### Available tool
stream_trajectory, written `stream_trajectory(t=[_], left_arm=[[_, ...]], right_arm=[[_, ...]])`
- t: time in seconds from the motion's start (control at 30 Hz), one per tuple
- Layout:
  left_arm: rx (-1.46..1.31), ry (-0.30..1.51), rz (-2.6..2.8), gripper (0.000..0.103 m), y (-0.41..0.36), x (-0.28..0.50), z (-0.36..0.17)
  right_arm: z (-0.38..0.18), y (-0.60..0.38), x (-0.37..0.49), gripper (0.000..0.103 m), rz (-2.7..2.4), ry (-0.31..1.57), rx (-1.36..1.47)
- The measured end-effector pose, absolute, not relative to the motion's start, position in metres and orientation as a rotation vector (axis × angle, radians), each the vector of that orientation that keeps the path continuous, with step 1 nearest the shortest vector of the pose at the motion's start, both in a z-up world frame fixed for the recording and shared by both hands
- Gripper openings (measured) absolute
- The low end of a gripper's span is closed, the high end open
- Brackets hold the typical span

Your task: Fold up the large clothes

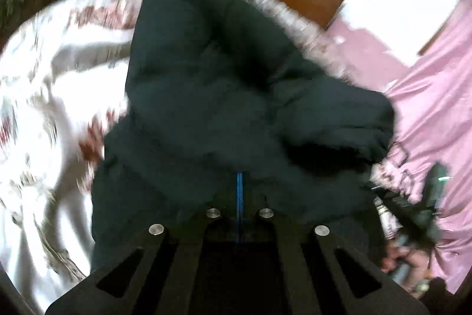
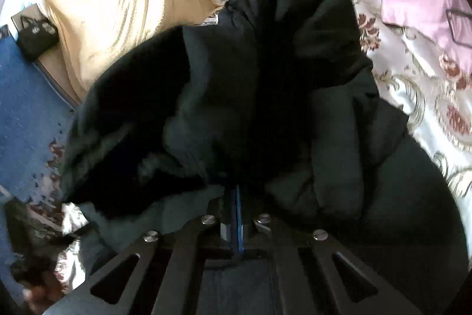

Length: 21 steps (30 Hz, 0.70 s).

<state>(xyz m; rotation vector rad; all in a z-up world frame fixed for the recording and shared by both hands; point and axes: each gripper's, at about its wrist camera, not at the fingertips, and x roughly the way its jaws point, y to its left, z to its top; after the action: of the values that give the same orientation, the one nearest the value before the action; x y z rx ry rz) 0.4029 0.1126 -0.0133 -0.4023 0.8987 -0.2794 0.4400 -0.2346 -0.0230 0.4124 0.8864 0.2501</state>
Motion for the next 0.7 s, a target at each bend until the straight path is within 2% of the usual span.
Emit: stream_trajectory(t=[0.1,0.2,0.37,0.4,0.43,0.47,0.5,0.6,0.67,0.7], left_arm=[[-0.352,0.79,-0.31,0.0,0.106,0.411,0.036],[-0.323,0.722,-0.317,0.0,0.09,0.458,0.072],[-0.354,0.819,-0.395,0.0,0.056,0.576,0.077],[-0.346,0.851,-0.385,0.0,0.054,0.595,0.074],[-0.334,0.895,-0.365,0.0,0.05,0.616,0.066],[-0.335,0.917,-0.351,0.0,0.049,0.625,0.06],[-0.336,0.934,-0.335,0.0,0.049,0.63,0.054],[-0.287,0.978,-0.28,0.003,0.049,0.635,0.024],[-0.228,1.015,-0.22,0.022,0.049,0.641,0.001],[-0.207,1.026,-0.192,0.037,0.05,0.644,-0.006]], right_arm=[[-0.032,-0.236,0.443,0.002,0.238,0.917,0.426],[-0.04,-0.237,0.444,0.002,0.236,0.938,0.421],[-0.017,-0.25,0.459,0.004,0.219,0.899,0.477],[-0.007,-0.253,0.468,0.024,0.218,0.877,0.48],[0.004,-0.255,0.482,0.057,0.22,0.858,0.488],[0.011,-0.259,0.498,0.07,0.217,0.847,0.496],[0.017,-0.261,0.509,0.074,0.217,0.839,0.505],[0.029,-0.244,0.571,0.074,0.253,0.867,0.482],[0.026,-0.227,0.605,0.074,0.263,0.905,0.421],[0.021,-0.218,0.623,0.074,0.266,0.931,0.387]])
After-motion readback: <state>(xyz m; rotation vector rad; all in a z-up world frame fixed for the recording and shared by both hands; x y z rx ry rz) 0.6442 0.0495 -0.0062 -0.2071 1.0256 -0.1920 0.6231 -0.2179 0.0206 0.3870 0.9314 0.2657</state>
